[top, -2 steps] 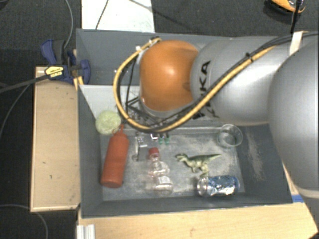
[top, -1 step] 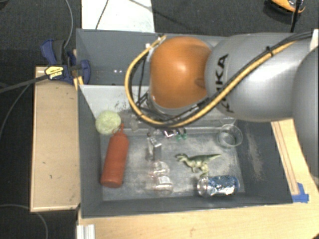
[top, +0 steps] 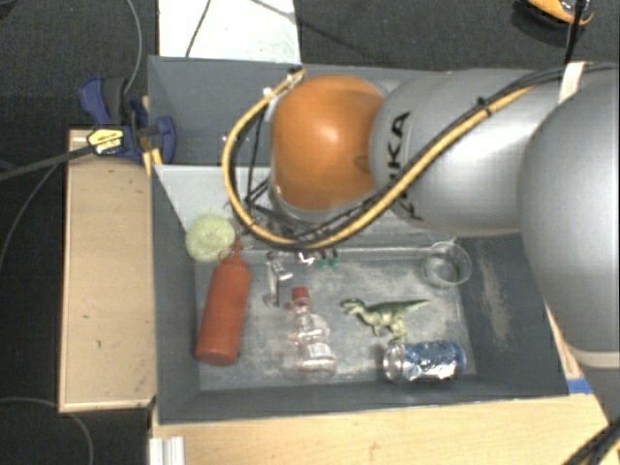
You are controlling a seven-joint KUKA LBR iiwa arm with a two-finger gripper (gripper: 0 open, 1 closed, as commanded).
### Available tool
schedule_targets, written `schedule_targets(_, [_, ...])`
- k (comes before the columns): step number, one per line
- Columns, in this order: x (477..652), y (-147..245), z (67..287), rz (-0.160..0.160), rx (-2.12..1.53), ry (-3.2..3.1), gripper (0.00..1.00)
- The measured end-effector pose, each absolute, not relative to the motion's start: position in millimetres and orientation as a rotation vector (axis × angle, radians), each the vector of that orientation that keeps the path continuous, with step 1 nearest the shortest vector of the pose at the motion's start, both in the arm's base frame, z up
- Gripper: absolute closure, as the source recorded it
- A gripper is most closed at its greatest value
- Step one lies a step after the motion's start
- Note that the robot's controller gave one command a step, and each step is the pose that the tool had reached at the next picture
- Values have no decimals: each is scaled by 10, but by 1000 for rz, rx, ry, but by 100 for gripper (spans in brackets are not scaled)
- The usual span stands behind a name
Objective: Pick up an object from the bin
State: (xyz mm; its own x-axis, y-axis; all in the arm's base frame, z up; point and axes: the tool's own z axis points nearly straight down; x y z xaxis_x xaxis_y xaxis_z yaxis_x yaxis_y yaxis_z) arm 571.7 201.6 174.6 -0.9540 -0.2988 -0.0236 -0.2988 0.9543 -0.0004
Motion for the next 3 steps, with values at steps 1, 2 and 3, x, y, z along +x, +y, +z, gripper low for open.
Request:
schedule_targets(1, [5663, 2233, 1180, 3, -590, 3080, 0])
schedule_targets(2, [5861, 2400, 812, -4, -826, 3015, 0])
schedule_targets(3, [5962, 2477, 639, -5, -907, 2989, 0])
